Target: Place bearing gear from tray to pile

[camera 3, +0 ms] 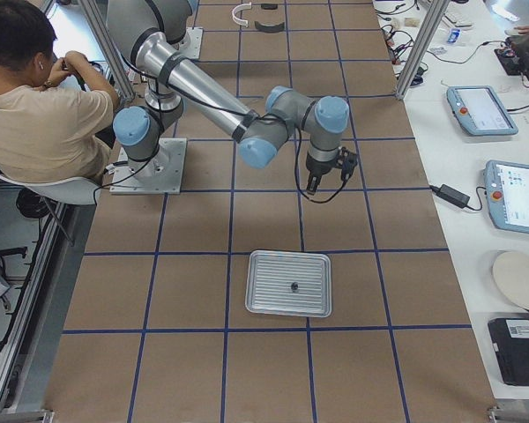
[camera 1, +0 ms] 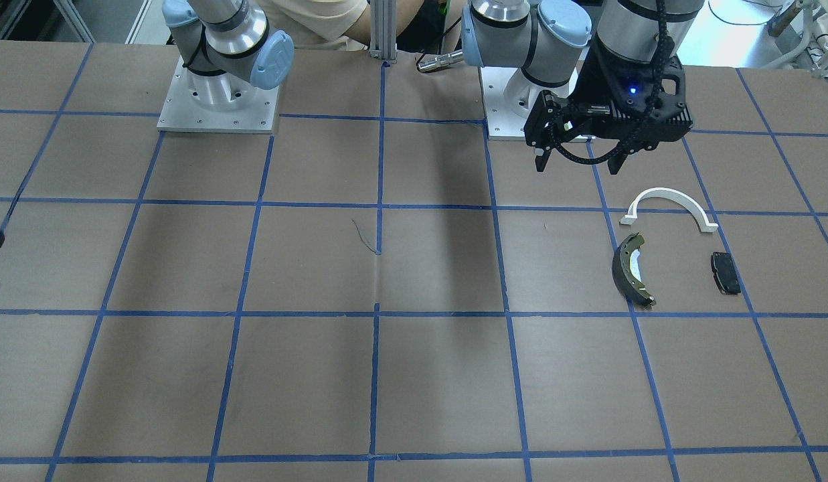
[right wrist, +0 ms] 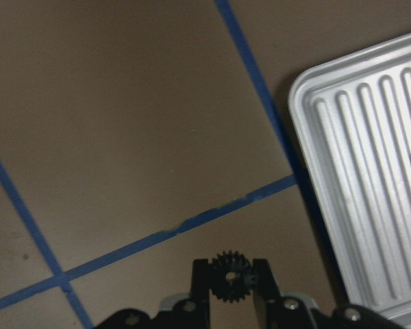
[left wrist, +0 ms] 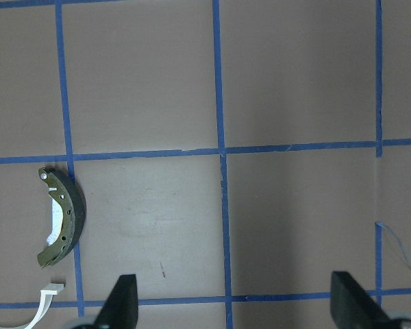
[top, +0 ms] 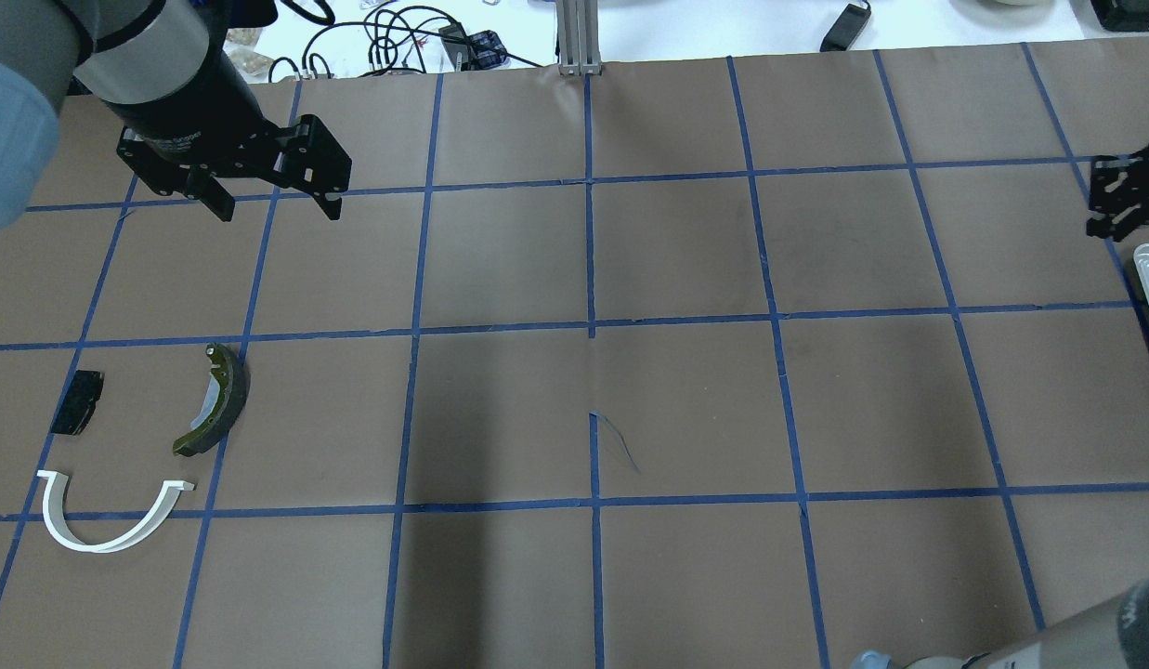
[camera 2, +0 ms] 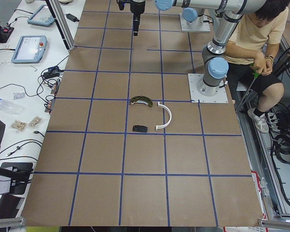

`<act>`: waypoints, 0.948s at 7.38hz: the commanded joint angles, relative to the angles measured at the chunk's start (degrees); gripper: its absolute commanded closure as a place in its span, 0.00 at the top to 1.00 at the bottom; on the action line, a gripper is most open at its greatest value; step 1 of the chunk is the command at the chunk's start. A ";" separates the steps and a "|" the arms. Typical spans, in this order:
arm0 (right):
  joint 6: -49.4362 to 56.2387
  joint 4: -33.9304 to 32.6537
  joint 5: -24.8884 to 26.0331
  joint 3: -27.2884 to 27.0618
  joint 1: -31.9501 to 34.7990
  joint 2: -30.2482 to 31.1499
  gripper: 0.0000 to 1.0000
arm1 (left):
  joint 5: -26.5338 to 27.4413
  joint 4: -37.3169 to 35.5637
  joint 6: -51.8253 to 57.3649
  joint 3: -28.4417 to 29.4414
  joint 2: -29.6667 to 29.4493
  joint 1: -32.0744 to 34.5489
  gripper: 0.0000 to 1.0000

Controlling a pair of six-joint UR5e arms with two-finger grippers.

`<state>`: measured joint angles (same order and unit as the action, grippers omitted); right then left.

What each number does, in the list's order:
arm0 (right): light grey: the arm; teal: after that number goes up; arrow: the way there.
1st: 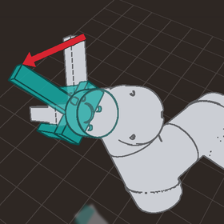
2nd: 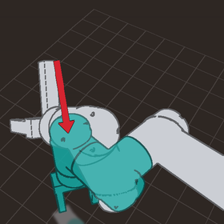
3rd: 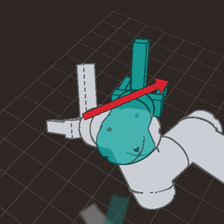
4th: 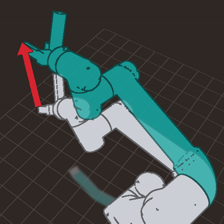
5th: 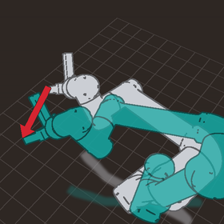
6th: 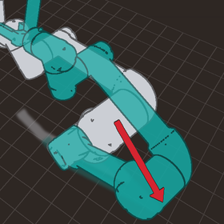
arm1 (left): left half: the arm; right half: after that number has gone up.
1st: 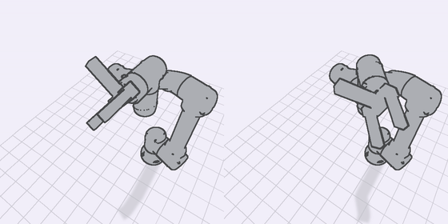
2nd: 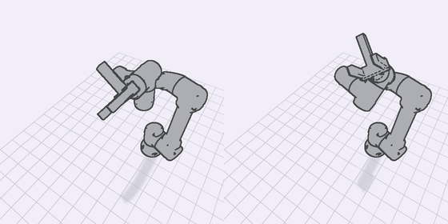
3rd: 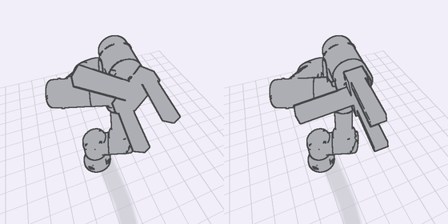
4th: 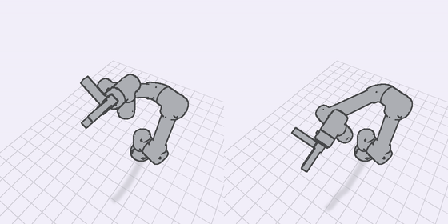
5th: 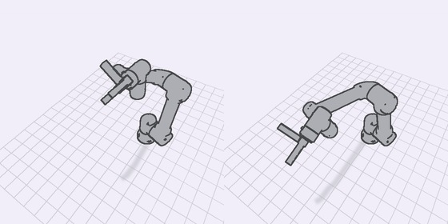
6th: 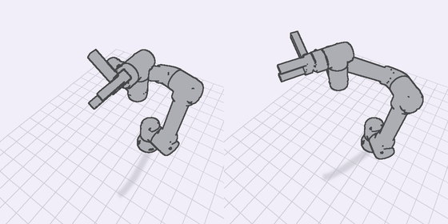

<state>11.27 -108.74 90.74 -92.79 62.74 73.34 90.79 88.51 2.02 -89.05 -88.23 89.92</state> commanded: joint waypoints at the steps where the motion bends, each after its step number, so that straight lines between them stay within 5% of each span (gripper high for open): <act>1: -5.09 5.63 -0.38 -0.02 16.63 2.68 0.17 | 0.00 0.00 0.00 -0.07 -0.01 0.00 1.00; 5: -16.53 1.36 -0.03 -0.02 42.32 -0.63 0.24 | 0.00 -0.26 0.09 0.02 -0.01 -0.18 1.00; 7: -23.10 -12.40 -0.21 -0.02 51.30 -7.82 0.19 | 0.00 0.00 0.09 -0.07 0.08 -0.18 1.00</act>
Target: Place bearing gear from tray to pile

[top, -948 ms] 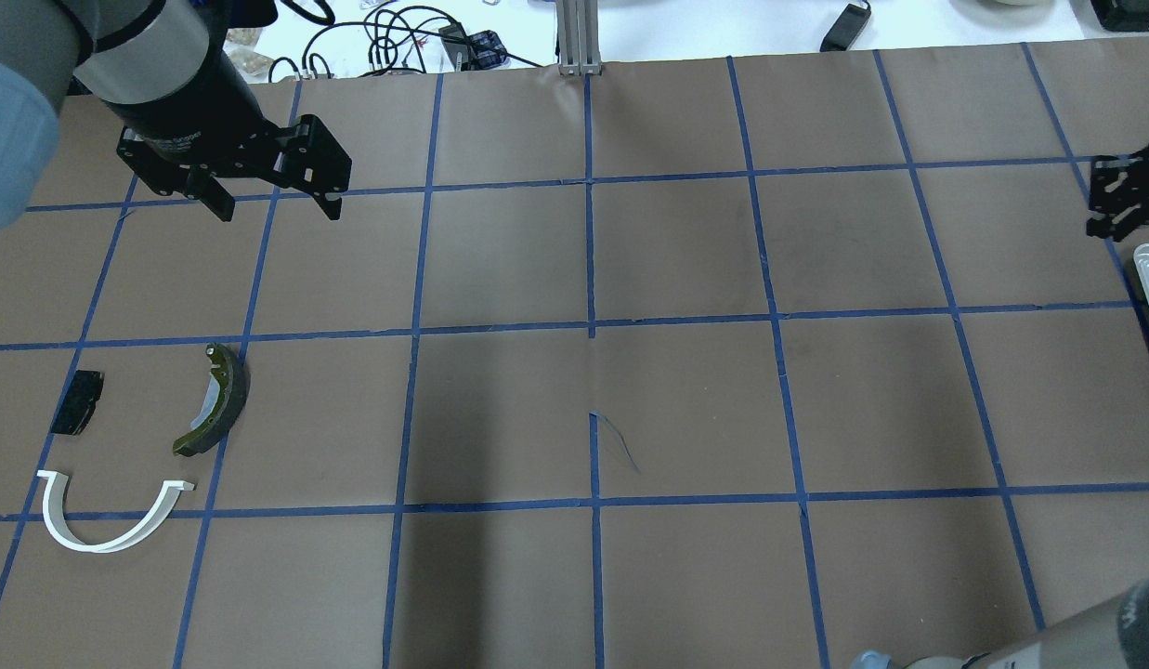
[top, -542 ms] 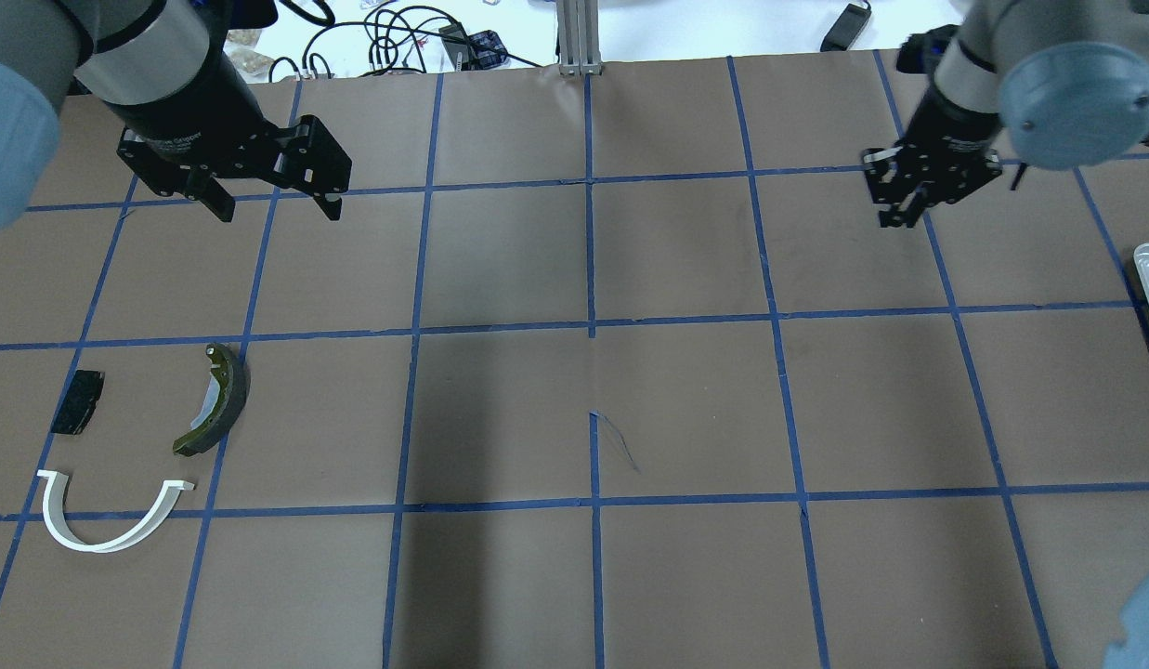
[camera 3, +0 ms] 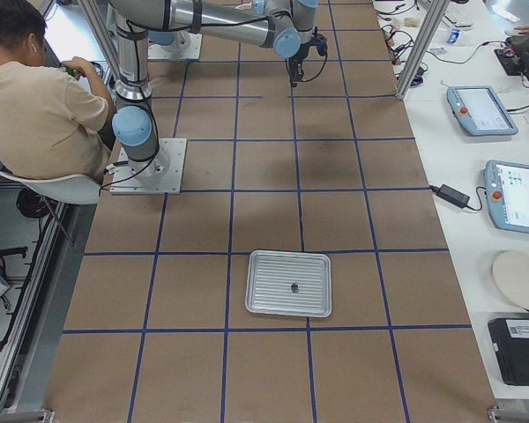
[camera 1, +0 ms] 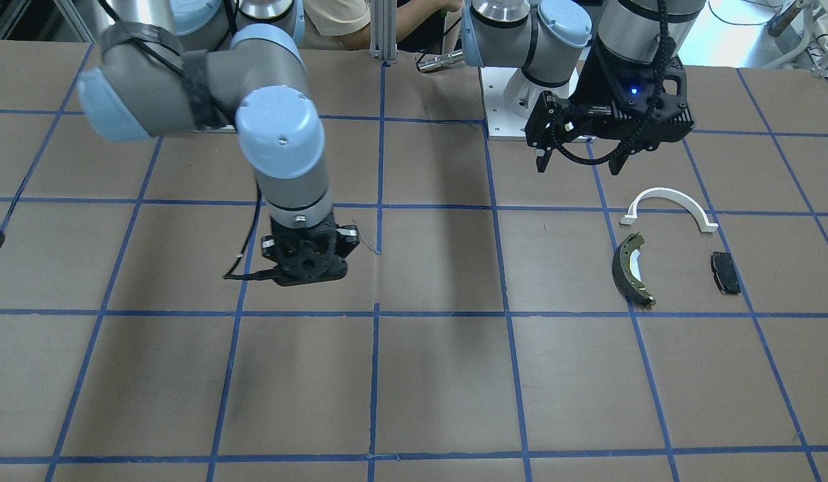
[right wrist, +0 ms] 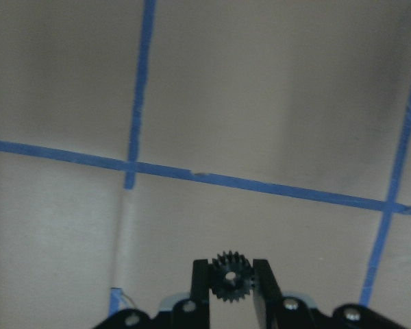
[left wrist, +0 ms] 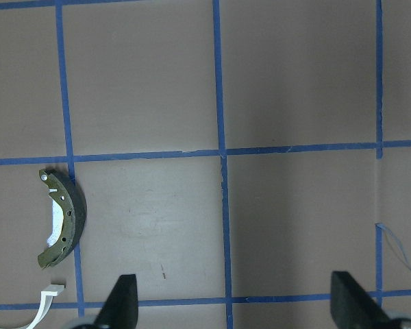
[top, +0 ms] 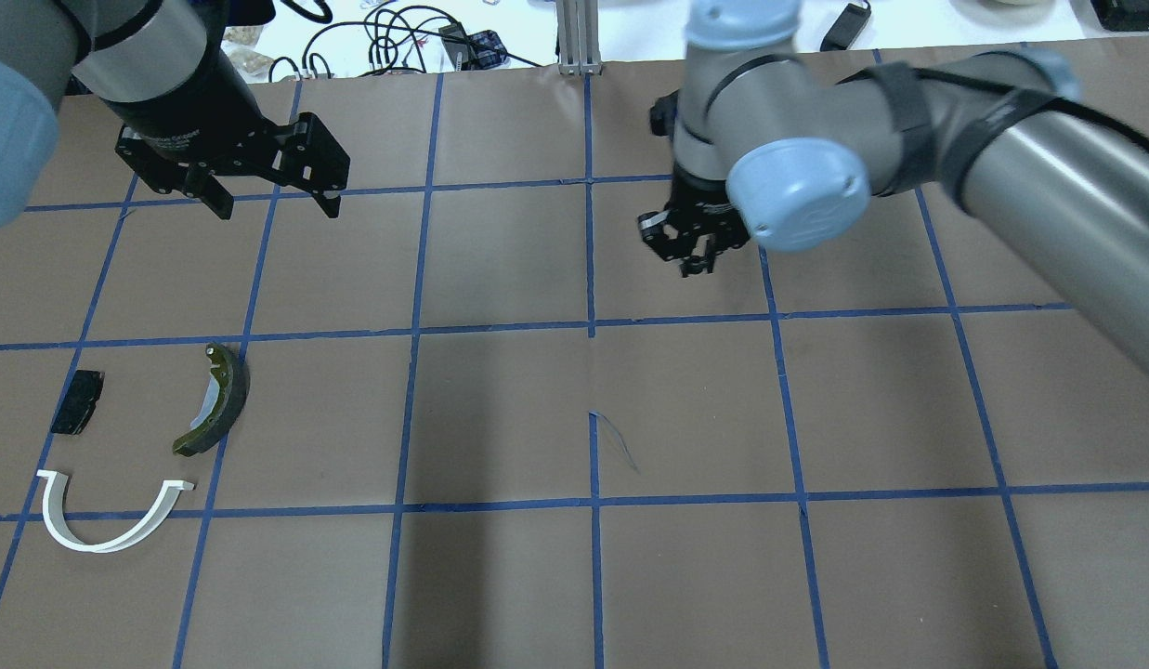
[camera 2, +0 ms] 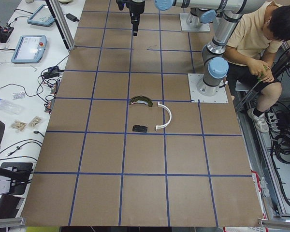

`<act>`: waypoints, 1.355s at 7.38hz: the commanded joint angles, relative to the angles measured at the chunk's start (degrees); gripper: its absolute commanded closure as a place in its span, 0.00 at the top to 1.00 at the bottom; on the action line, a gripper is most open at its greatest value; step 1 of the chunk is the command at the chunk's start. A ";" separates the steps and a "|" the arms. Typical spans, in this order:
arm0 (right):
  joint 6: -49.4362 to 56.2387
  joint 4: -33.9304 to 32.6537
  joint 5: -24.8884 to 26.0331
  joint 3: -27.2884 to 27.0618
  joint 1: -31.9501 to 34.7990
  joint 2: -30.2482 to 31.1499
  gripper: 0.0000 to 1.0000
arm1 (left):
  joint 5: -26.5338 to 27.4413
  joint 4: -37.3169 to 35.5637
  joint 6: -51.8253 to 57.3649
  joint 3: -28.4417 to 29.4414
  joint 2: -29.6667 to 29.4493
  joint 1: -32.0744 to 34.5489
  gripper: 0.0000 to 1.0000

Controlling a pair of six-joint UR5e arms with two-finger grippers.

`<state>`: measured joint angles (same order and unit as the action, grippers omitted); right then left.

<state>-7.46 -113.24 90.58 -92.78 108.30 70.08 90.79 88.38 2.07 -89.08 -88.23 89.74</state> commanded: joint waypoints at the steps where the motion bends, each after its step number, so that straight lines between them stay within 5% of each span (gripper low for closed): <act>1: -6.67 -11.35 0.03 -0.03 8.22 -7.82 0.19 | 0.00 0.13 0.04 -0.04 0.08 -0.01 1.00; 2: -6.43 -11.56 0.03 -0.64 9.98 -9.07 0.23 | 0.00 0.39 -0.05 -0.04 0.16 0.08 1.00; 3: -5.65 -12.00 0.03 -2.04 10.09 -9.00 0.40 | 0.00 0.48 -0.05 -0.04 0.17 0.08 1.00; 5: -5.72 -17.24 0.03 -2.06 9.91 -8.91 1.00 | 0.00 0.40 -0.14 -0.47 0.17 0.08 1.00; 7: -3.89 -10.66 -0.49 -0.47 0.13 -3.14 1.00 | -0.26 0.13 -0.58 -2.22 0.25 0.17 1.00; 9: 10.00 -2.09 -0.32 -0.82 -14.00 3.55 1.00 | -1.05 -1.18 -5.37 -5.90 -4.29 2.53 1.00; 10: 13.92 -0.77 0.03 -0.91 -21.57 5.31 1.00 | -1.14 -8.76 -8.19 -9.23 -7.71 5.50 1.00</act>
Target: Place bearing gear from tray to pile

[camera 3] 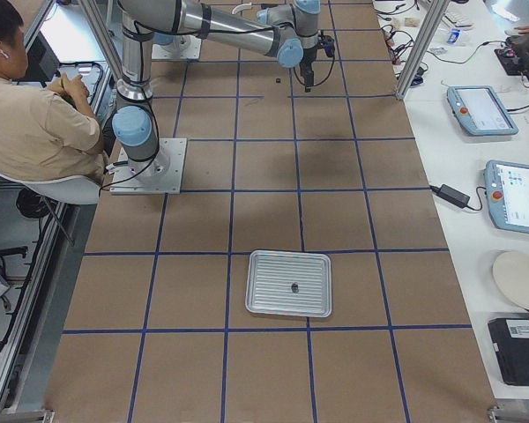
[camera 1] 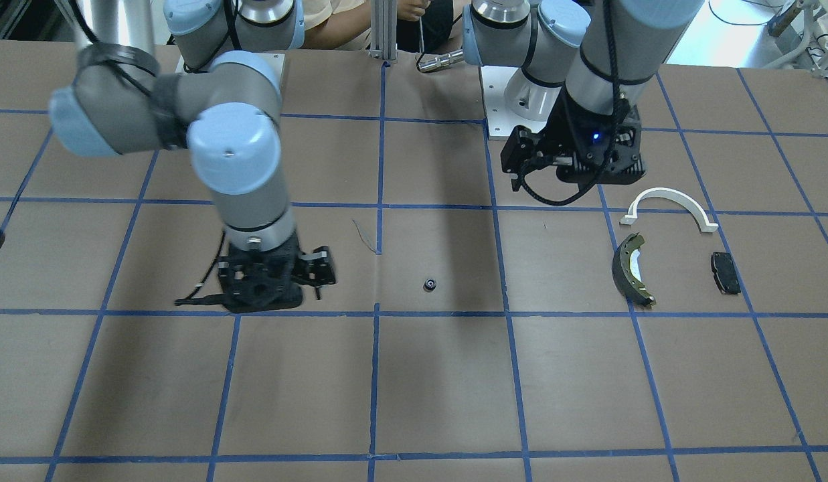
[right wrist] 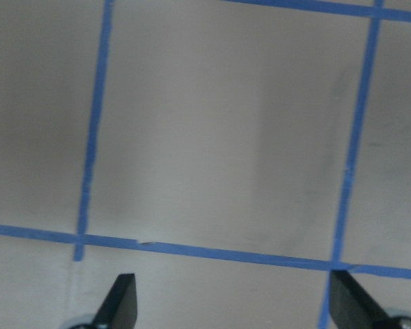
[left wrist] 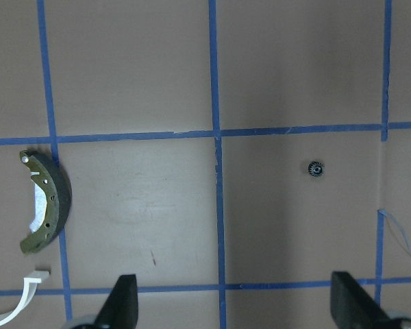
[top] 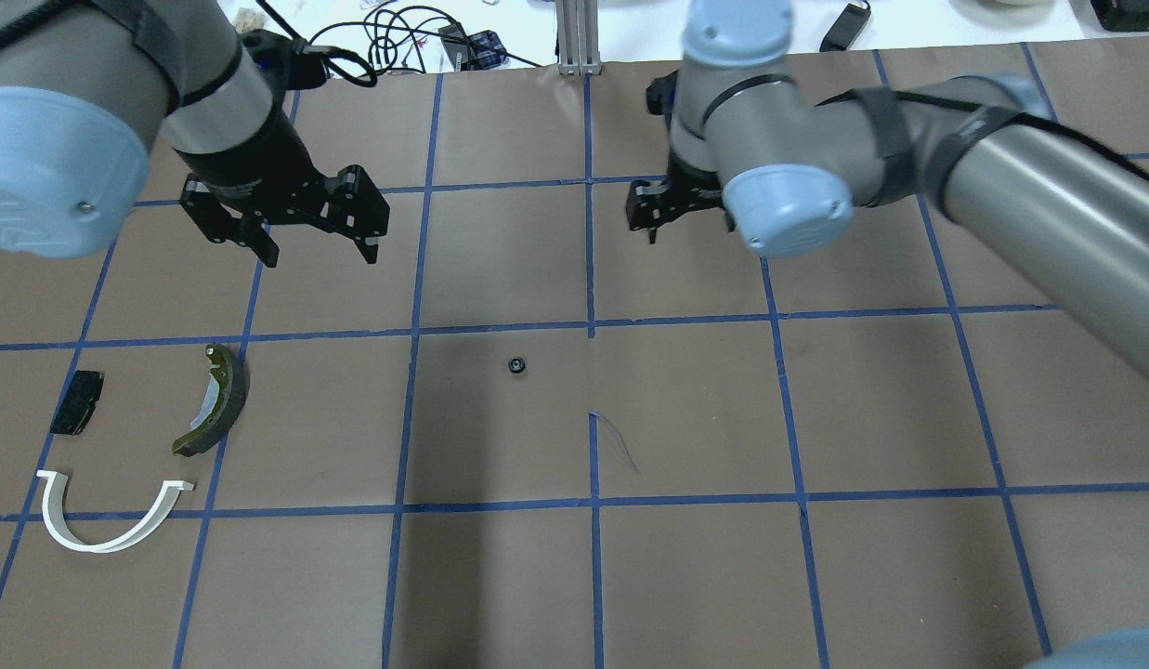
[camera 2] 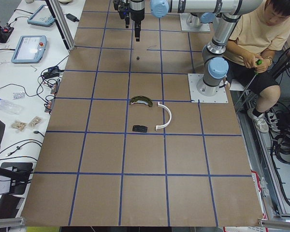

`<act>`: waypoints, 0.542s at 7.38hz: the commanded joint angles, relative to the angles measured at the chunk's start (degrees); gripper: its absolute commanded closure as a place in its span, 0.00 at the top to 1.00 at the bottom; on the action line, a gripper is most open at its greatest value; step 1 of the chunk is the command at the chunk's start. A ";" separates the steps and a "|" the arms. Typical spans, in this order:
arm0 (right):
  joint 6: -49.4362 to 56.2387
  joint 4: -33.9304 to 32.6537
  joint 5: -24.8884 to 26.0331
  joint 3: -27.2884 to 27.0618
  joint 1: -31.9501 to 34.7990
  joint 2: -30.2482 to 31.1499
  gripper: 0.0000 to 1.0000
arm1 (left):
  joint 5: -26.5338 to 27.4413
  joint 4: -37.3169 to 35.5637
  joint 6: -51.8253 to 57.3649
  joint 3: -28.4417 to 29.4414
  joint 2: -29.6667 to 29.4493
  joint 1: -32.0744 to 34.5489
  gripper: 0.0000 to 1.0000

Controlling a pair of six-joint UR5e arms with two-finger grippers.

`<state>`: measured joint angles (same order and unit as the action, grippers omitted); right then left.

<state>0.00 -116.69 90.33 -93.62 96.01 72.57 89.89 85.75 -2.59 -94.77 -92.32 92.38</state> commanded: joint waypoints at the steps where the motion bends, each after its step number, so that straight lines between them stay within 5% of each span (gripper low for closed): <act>1: 14.94 4.18 0.29 -0.07 -18.40 3.89 1.00 | -0.25 -13.69 -8.09 -6.54 -7.74 5.24 1.00; 4: 44.64 3.14 -0.59 0.54 -41.80 -0.11 1.00 | -0.25 -28.67 -14.96 -9.03 -19.26 12.37 1.00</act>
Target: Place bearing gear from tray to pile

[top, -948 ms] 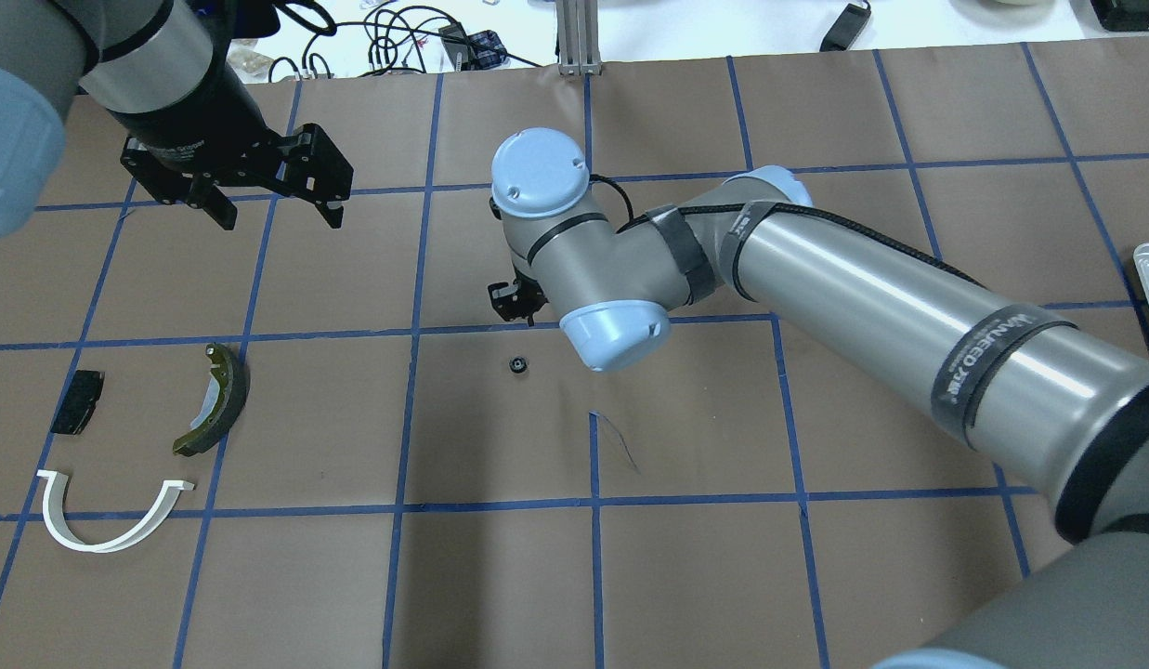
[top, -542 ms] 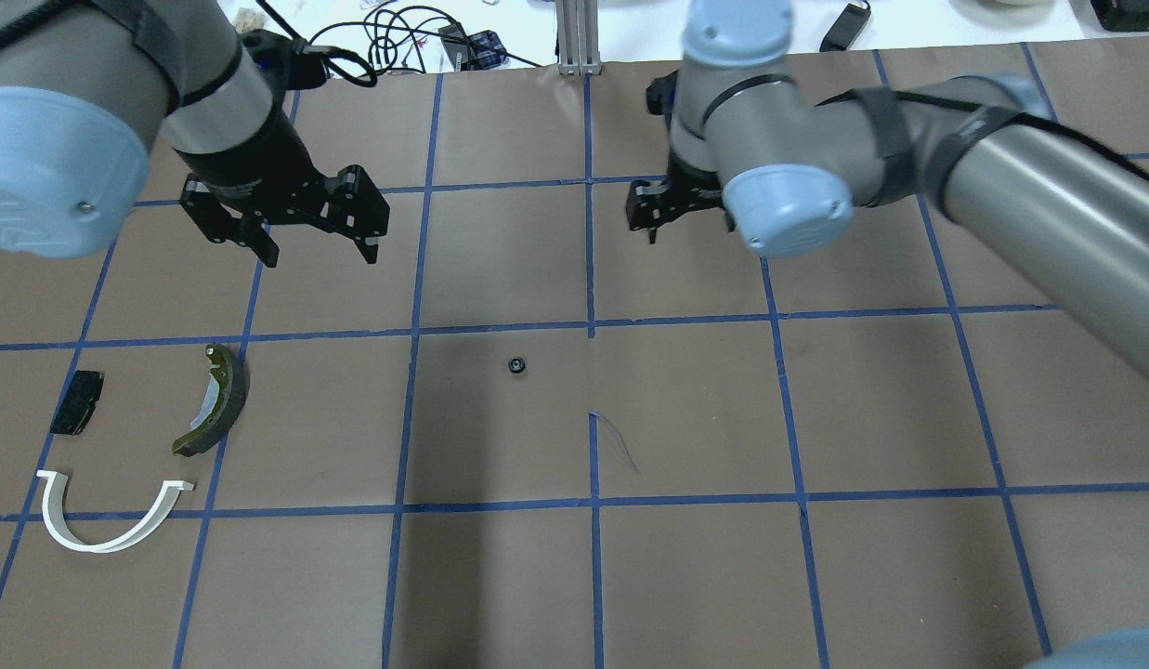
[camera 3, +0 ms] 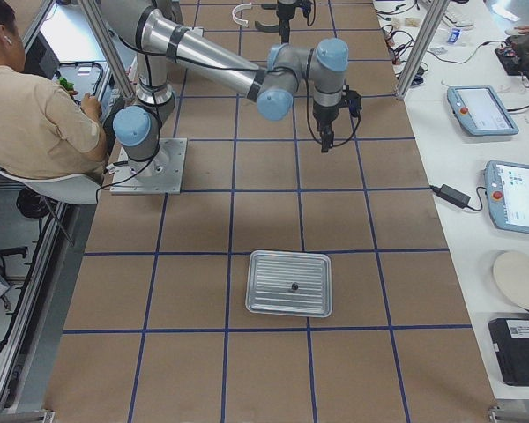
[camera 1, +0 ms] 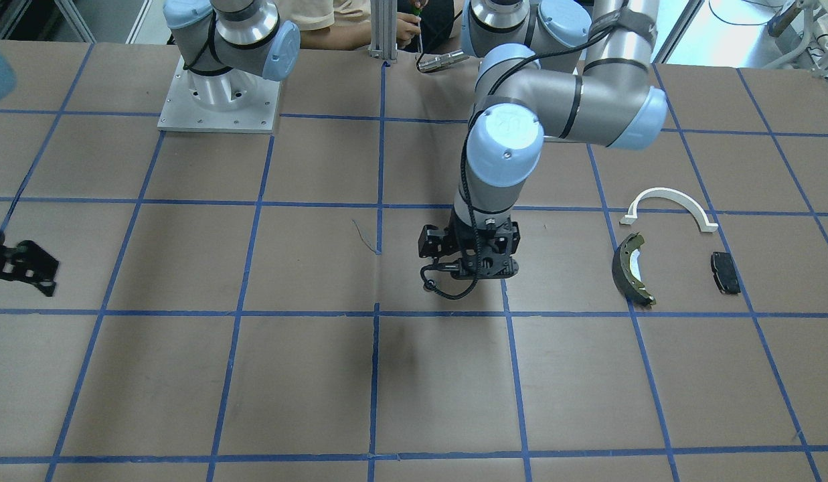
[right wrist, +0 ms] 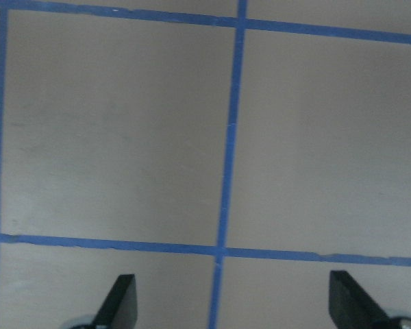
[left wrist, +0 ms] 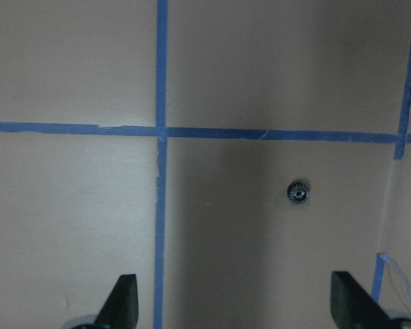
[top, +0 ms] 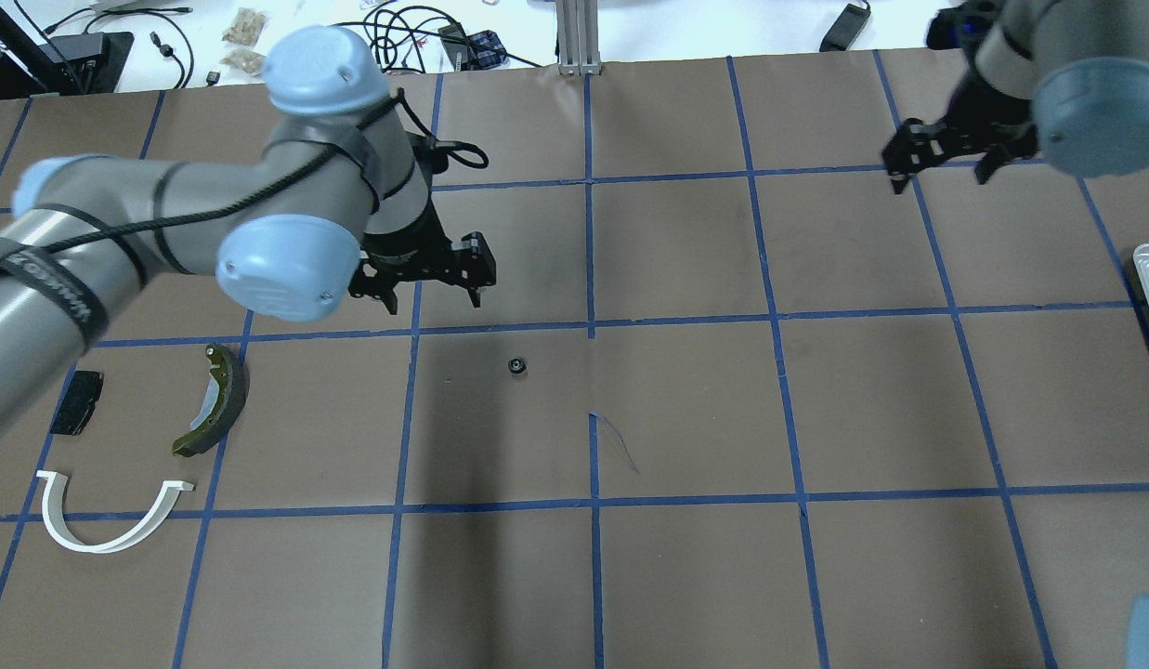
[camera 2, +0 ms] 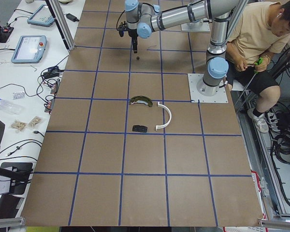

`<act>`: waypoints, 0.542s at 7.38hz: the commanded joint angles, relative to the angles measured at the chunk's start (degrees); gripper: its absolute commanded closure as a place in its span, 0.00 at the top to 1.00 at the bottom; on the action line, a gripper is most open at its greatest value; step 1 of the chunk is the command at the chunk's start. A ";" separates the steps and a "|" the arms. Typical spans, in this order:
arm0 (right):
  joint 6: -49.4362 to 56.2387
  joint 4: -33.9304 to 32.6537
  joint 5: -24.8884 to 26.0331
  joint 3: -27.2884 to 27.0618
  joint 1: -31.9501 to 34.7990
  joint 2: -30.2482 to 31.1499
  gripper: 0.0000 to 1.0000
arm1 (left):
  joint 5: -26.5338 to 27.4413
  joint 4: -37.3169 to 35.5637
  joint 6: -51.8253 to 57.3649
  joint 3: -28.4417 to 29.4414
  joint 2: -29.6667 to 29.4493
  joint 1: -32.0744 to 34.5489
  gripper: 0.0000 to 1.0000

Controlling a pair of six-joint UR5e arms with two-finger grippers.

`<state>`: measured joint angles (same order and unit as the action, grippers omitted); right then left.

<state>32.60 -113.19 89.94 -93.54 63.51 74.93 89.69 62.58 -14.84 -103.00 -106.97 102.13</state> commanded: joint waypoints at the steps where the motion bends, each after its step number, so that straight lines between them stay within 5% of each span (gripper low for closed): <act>1: 19.62 -3.67 -2.12 0.29 -16.42 -6.25 1.00 | 0.13 -7.54 -4.04 -2.19 -6.65 3.77 1.00; 4: 37.26 -13.24 -4.07 0.02 -26.15 -15.67 1.00 | 0.13 -12.21 -3.18 -3.34 -9.22 3.78 1.00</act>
<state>64.87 -121.99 86.12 -93.61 40.36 62.70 89.76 51.33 -18.20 -106.02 -115.22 105.81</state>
